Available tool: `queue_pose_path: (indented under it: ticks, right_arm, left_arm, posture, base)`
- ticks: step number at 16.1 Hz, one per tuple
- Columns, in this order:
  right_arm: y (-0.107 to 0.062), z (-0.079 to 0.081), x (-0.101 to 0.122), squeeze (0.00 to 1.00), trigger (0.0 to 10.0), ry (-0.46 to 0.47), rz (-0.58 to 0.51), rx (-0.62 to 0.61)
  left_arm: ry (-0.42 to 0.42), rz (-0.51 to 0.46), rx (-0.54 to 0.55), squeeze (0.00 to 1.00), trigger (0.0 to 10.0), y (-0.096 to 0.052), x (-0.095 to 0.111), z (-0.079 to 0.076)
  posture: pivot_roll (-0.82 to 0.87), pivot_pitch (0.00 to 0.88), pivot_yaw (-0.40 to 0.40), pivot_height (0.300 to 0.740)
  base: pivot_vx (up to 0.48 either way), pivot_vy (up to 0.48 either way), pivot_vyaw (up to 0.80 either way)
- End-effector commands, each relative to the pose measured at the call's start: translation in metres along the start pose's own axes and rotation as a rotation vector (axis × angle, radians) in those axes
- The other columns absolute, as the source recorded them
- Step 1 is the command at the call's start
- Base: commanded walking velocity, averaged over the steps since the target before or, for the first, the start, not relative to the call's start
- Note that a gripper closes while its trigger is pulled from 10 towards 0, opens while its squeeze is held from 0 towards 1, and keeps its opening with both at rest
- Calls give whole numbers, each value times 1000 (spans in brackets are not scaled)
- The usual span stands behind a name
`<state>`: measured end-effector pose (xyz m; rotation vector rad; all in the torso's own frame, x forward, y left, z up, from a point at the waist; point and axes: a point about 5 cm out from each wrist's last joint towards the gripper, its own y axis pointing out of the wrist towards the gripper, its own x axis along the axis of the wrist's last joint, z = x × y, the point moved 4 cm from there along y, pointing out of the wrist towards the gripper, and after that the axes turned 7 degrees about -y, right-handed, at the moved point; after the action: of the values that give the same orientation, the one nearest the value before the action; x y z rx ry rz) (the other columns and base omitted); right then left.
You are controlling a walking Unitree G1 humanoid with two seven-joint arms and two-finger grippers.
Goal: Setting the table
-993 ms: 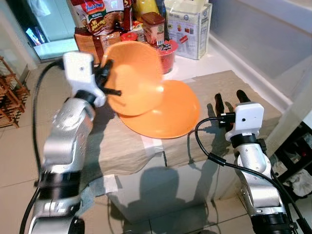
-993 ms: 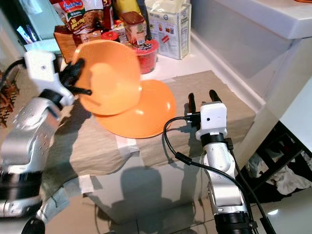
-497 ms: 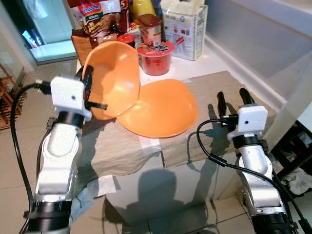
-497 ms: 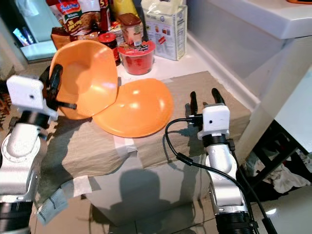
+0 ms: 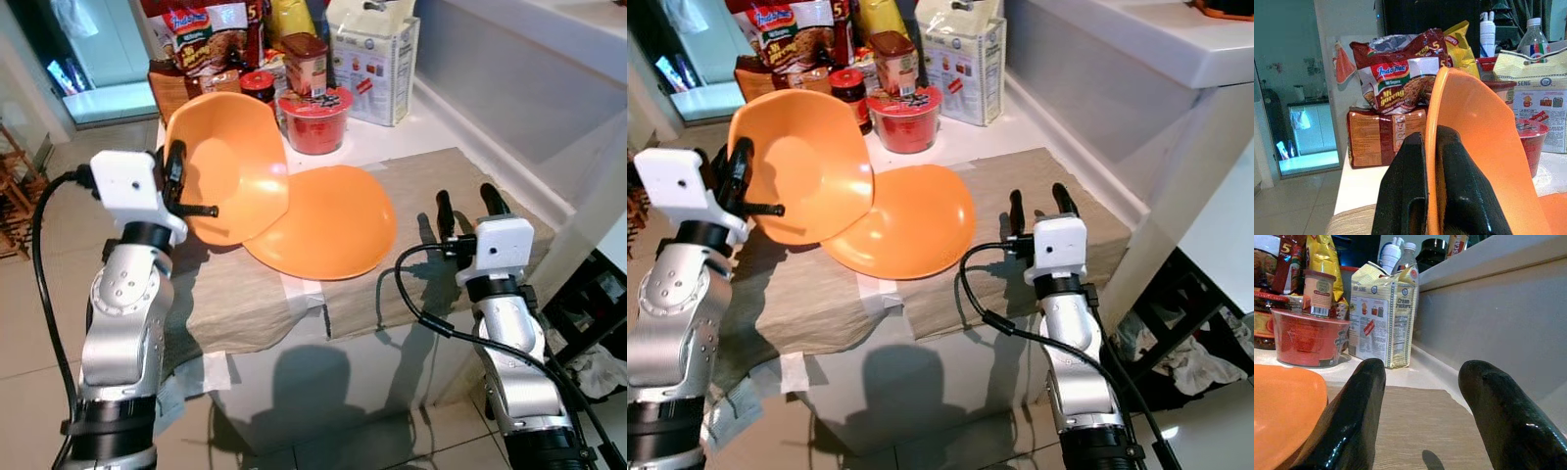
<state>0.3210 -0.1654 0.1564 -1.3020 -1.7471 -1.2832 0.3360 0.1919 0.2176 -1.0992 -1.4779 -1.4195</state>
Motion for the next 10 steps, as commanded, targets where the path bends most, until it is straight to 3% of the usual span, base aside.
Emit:
queue_pose_path:
  ticks: [1, 4, 8, 10]
  right_arm:
    - [2, 2, 2, 0, 10000, -4, -15, 13]
    - [0, 5, -1, 0, 10000, -7, -9, 21]
    - [-1, 5, -4, 0, 10000, -11, 0, 29]
    - [-1, 5, -5, 0, 10000, -13, 2, 32]
  left_arm:
    - [-10, -15, 32, 0, 0, 4, 9, 6]
    - [6, -90, 40, 0, 0, 17, 38, 9]
    - [52, -103, 84, 0, 0, 22, 48, 29]
    - [47, -115, 94, 0, 0, 25, 53, 32]
  posture:
    - [-98, 0, 63, 740]
    - [-91, 0, 59, 740]
    - [-92, 0, 59, 740]
    - [-91, 0, 57, 740]
  base:
    - [0, 0, 0]
    - [0, 0, 0]
    - [0, 0, 0]
    - [0, 0, 0]
